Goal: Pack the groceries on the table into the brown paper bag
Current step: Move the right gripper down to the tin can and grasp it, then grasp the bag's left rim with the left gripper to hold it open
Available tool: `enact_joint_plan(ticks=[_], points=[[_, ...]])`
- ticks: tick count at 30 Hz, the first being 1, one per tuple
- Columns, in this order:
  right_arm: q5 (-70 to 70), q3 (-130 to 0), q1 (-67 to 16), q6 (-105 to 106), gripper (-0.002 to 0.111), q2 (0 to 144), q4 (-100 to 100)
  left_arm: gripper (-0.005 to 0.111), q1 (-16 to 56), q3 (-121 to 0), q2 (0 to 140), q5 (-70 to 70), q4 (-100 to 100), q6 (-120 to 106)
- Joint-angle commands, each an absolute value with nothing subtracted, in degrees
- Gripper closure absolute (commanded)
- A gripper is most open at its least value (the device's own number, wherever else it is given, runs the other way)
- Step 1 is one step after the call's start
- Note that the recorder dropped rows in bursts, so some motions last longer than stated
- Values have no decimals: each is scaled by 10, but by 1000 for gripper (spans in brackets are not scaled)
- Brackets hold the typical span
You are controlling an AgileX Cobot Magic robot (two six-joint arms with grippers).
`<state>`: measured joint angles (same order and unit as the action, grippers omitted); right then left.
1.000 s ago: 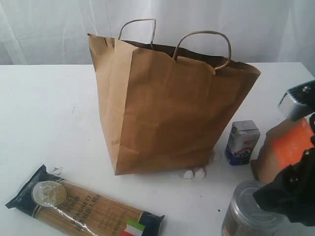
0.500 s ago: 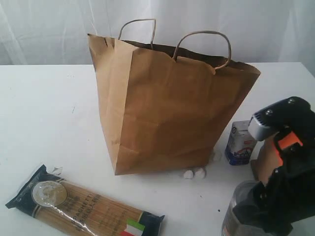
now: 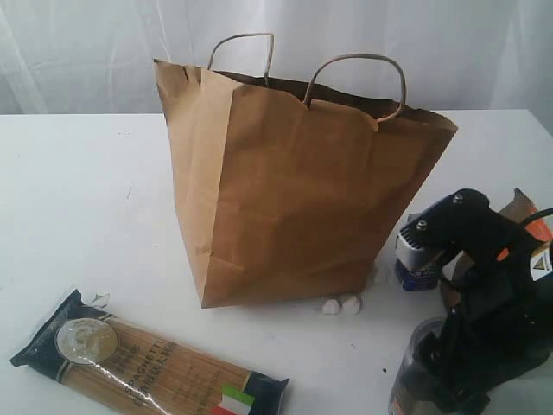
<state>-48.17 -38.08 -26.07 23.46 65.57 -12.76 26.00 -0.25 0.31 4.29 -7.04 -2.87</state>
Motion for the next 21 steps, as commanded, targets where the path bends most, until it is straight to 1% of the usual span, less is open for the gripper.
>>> enact_joint_plan(ticks=[1, 10, 15, 21], points=[[-474, -375, -263, 238, 27, 667, -120, 107, 258, 0, 0, 44, -72, -28], [-457, -340, -263, 234, 27, 687, -120, 107, 258, 0, 0, 44, -72, -28], [-441, -339, -263, 227, 31, 687, -131, 107, 258, 0, 0, 44, -72, -28], [-421, -339, -263, 229, 31, 687, -145, 107, 258, 0, 0, 44, -72, -28]])
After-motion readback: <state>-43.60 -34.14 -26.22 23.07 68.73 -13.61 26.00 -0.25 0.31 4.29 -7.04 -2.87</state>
